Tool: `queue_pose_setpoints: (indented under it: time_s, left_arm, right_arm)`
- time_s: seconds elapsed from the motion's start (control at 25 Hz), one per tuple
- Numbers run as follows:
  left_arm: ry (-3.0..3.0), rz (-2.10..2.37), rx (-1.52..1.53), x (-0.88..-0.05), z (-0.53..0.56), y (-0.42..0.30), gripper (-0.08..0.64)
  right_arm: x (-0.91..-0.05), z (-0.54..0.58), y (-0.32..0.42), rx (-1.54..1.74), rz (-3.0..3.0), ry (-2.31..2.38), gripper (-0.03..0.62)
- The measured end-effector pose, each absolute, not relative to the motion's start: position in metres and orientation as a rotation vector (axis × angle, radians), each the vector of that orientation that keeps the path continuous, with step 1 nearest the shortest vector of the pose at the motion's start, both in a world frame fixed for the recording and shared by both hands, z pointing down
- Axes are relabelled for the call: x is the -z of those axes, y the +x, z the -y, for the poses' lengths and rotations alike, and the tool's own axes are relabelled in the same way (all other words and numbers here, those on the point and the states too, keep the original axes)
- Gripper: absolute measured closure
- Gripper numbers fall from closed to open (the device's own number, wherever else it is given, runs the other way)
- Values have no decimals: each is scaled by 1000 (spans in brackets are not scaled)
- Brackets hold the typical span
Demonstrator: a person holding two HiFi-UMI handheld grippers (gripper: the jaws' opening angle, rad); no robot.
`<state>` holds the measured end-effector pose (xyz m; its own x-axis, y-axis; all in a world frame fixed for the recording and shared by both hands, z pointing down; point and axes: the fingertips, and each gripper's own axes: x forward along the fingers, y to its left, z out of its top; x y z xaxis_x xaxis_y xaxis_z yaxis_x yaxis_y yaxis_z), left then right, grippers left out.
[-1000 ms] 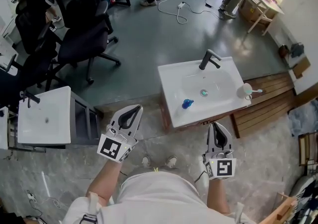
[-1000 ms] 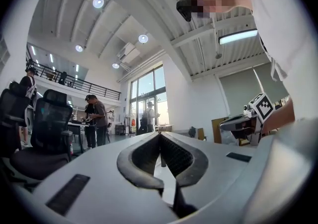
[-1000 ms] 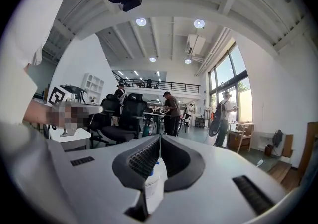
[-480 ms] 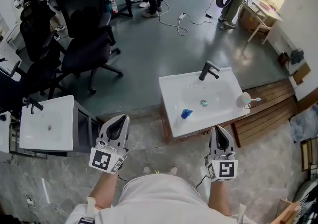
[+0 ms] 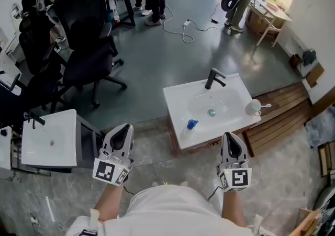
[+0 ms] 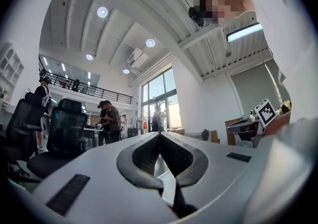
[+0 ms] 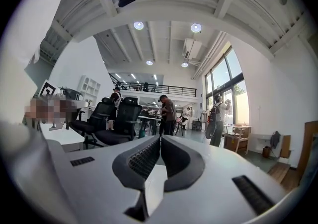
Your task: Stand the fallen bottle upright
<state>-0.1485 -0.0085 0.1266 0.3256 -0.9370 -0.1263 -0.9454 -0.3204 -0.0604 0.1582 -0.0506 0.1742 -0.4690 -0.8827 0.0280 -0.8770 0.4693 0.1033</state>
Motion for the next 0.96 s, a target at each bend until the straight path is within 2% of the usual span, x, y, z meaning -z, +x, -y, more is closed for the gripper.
queue_pose_setpoints:
  time_s: [0.96]
  left_arm:
    - [-2484, -1728, -93, -138, 25, -133, 541]
  right_arm:
    - [-188, 59, 156, 97, 2650, 1590, 555]
